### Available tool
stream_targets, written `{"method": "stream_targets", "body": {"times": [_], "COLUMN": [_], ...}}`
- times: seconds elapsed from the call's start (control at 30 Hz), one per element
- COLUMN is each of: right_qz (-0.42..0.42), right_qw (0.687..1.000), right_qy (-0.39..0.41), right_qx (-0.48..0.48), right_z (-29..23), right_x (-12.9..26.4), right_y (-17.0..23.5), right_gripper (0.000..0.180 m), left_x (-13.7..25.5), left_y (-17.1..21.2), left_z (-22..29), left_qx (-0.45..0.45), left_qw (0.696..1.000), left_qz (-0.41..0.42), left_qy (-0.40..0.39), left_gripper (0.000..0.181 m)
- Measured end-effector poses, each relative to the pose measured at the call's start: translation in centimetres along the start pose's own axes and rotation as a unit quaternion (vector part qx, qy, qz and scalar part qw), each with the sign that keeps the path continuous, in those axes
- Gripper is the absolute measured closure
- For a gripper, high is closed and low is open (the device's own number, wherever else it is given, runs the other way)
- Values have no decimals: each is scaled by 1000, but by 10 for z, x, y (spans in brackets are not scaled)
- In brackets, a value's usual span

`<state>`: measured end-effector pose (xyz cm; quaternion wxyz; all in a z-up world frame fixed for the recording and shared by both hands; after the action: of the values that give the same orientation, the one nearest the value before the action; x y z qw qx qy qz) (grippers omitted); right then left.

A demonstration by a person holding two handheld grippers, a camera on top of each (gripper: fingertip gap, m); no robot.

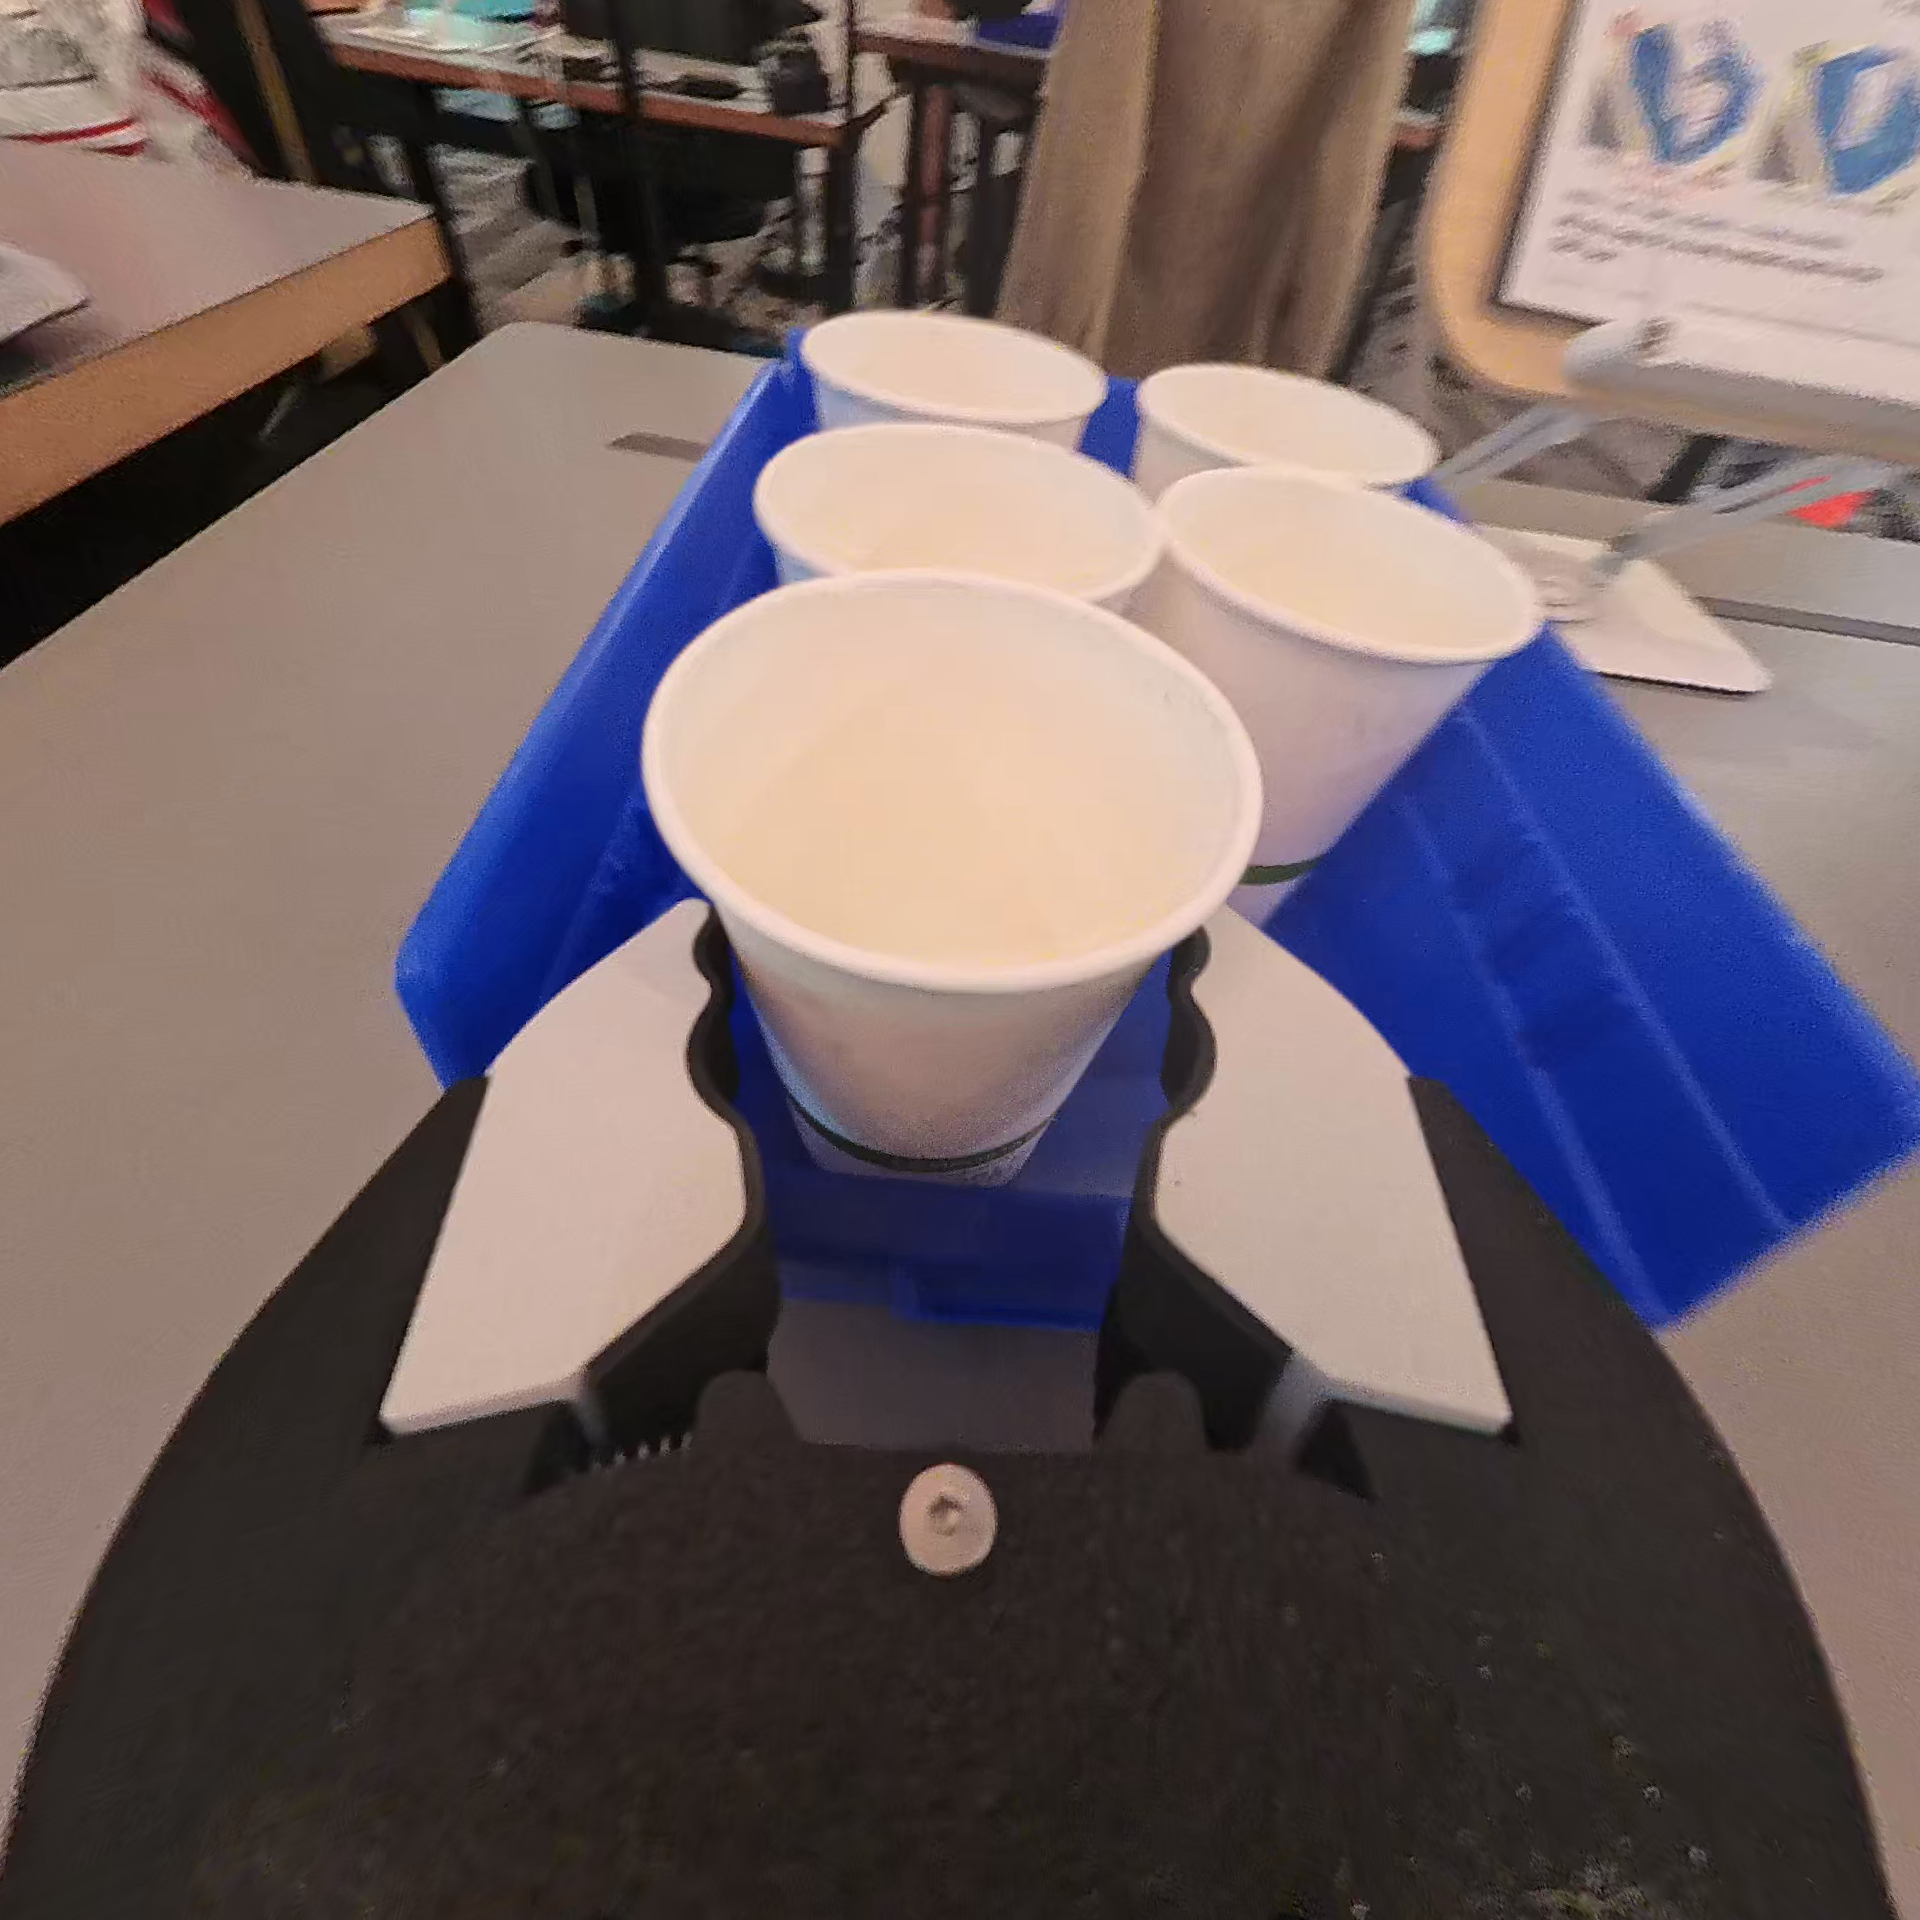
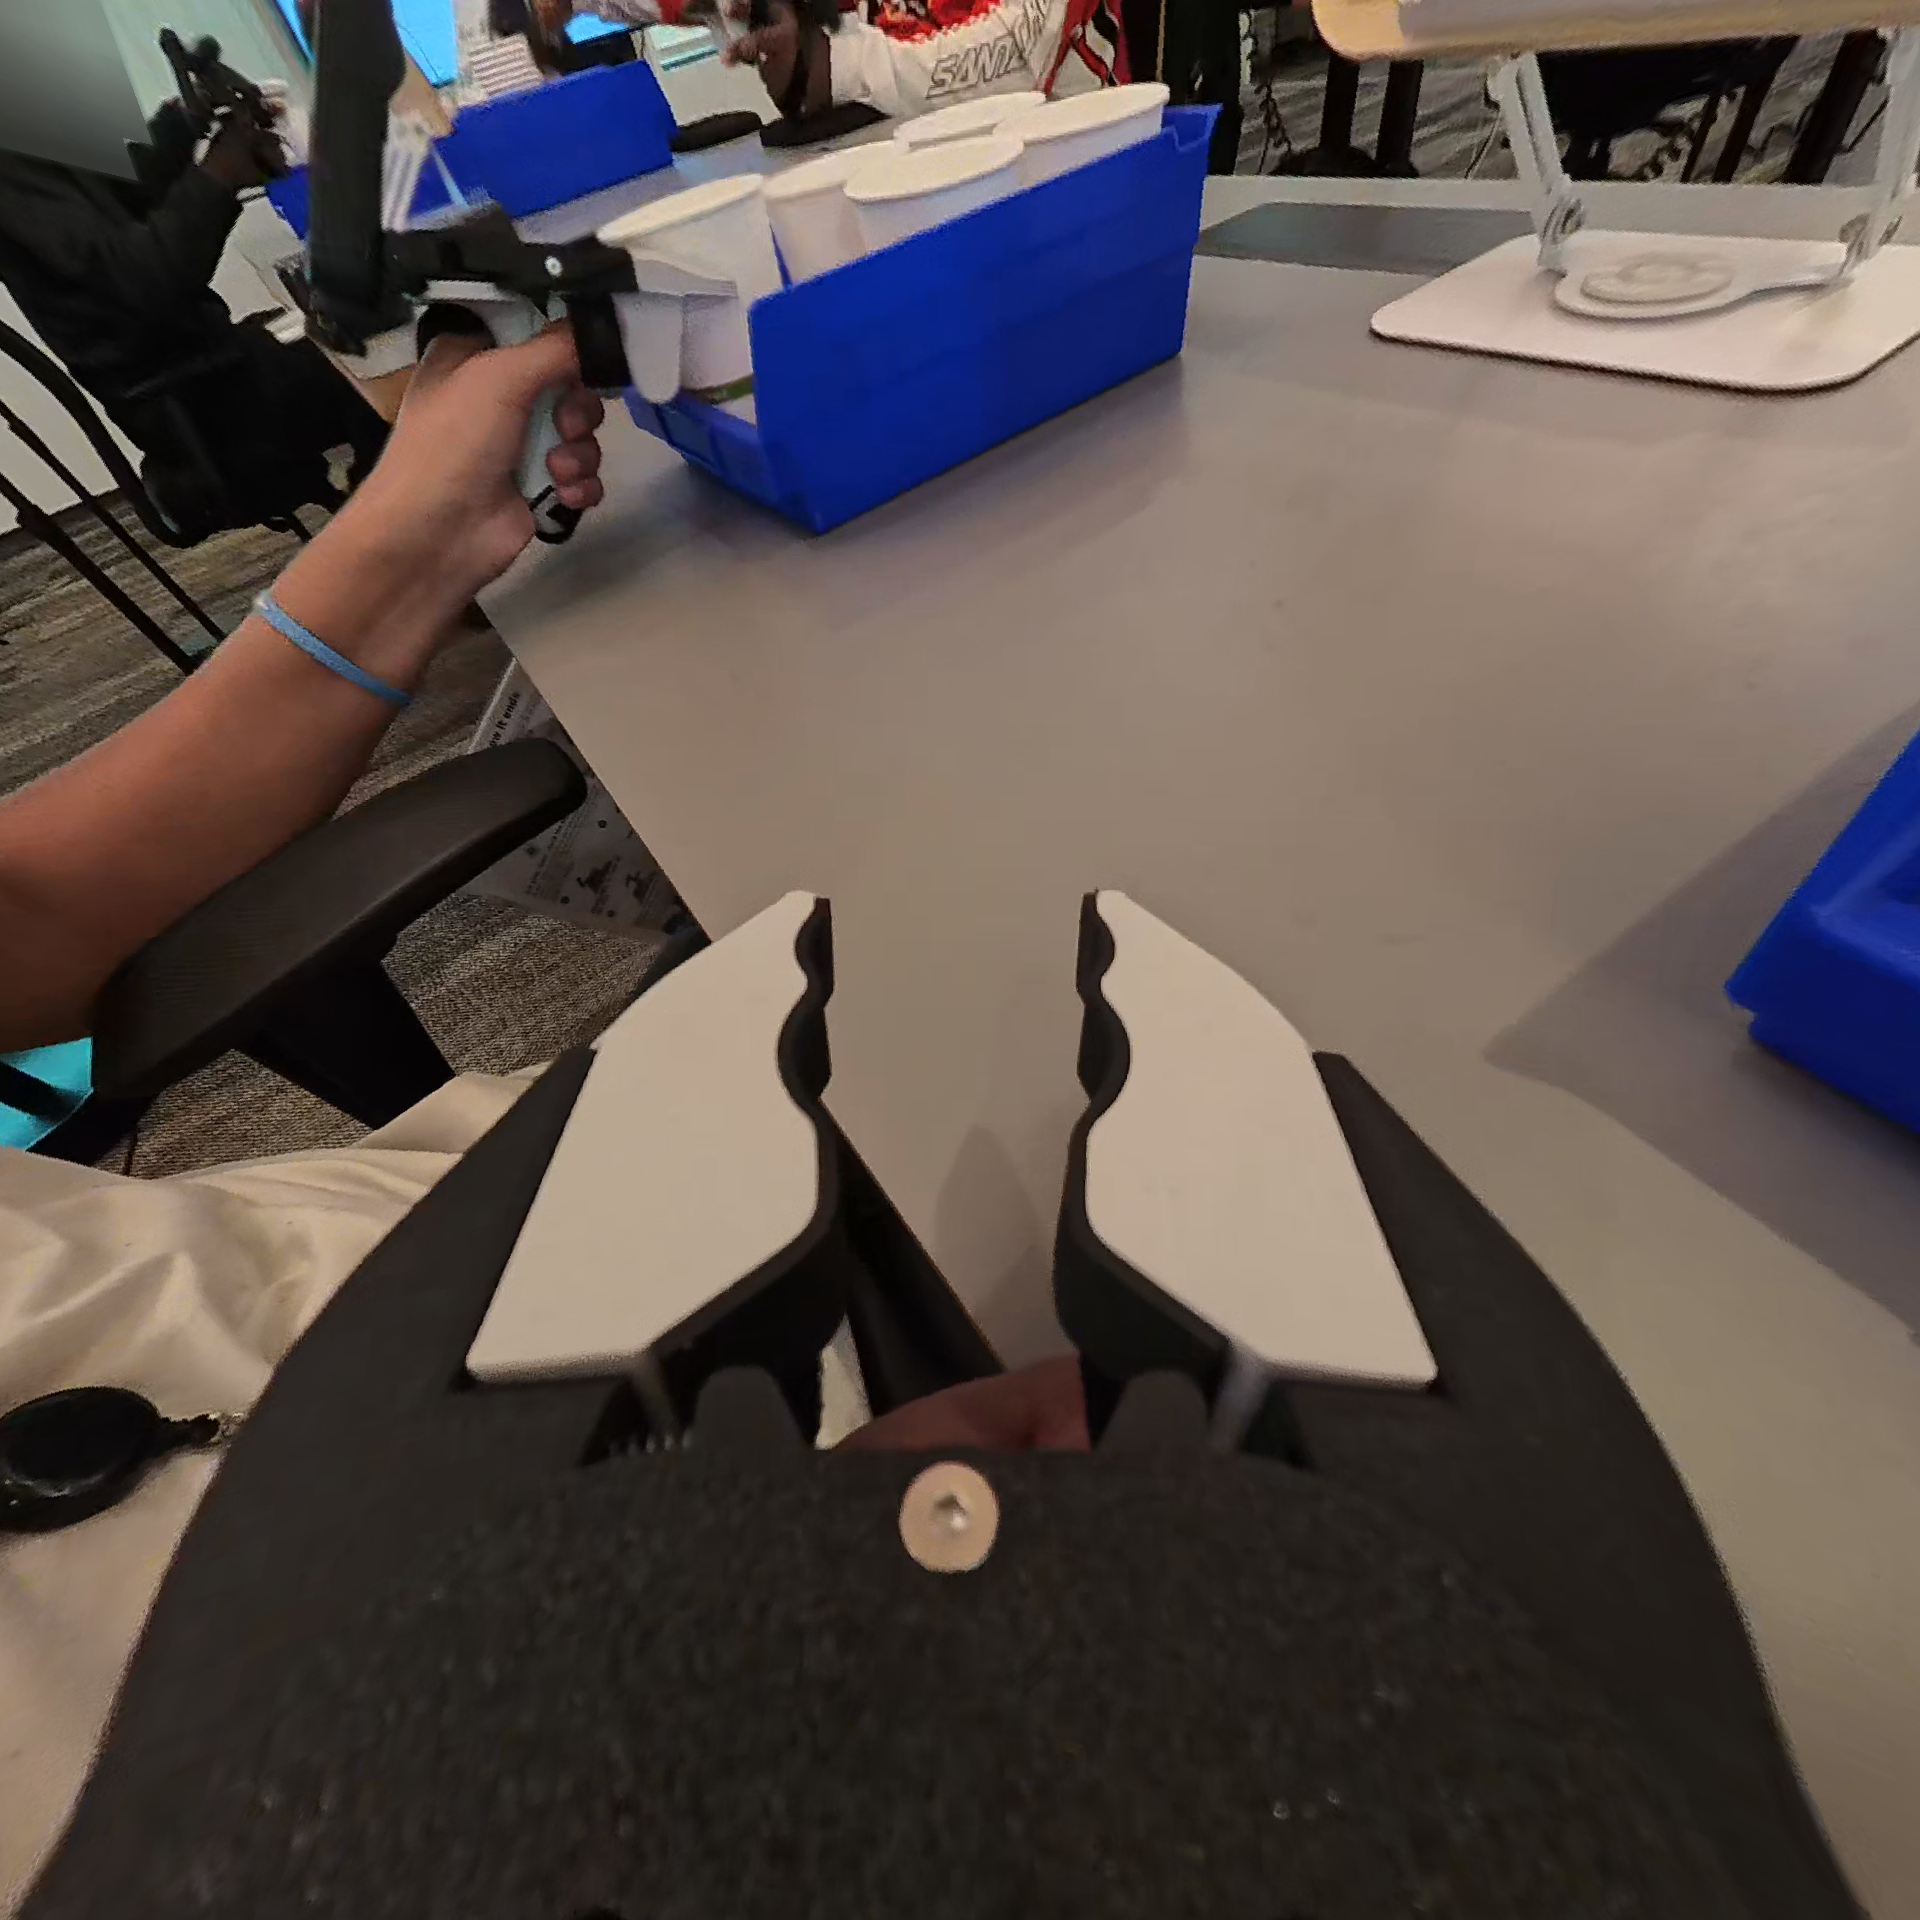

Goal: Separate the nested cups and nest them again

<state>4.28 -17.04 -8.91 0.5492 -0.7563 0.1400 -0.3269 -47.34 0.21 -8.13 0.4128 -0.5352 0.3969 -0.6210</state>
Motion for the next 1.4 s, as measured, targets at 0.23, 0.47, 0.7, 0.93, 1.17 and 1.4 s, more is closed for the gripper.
{"method": "stream_targets", "body": {"times": [0.23, 0.47, 0.7, 0.93, 1.17, 1.4], "right_qz": [35, -11, -52, -59, -48, 13], "right_qw": [996, 971, 950, 947, 951, 974], "right_qy": [-44, -142, -180, -173, -188, -76], "right_qx": [68, 194, 250, 264, 241, 215], "right_z": [2, -10, -22, -24, -11, 20], "right_x": [11, -19, -49, -55, -51, -11], "right_y": [-50, -134, -171, -162, -152, -165], "right_gripper": [120, 98, 94, 92, 98, 97], "left_x": [78, 118, 109, 95, 89, 110], "left_y": [-55, -92, -88, -72, -60, -34], "left_z": [16, 119, 218, 272, 284, 242], "left_qx": [-46, -190, -300, -335, -318, -170], "left_qw": [980, 863, 756, 701, 702, 825], "left_qz": [46, -14, -109, -158, -164, -45], "left_qy": [188, 467, 571, 609, 616, 537], "left_gripper": [102, 101, 100, 100, 99, 89]}}
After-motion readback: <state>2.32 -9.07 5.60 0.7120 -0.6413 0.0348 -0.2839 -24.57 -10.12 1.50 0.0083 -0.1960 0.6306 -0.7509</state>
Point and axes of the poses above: each gripper's, where its closed fingertips meet, x back along the fingers, y out of its underside, z = x × y across the jaws, the point moved 10 cm from there along x, back along the fingers, and after that the axes turned 2 degrees about -z, right-handed, at the moved point
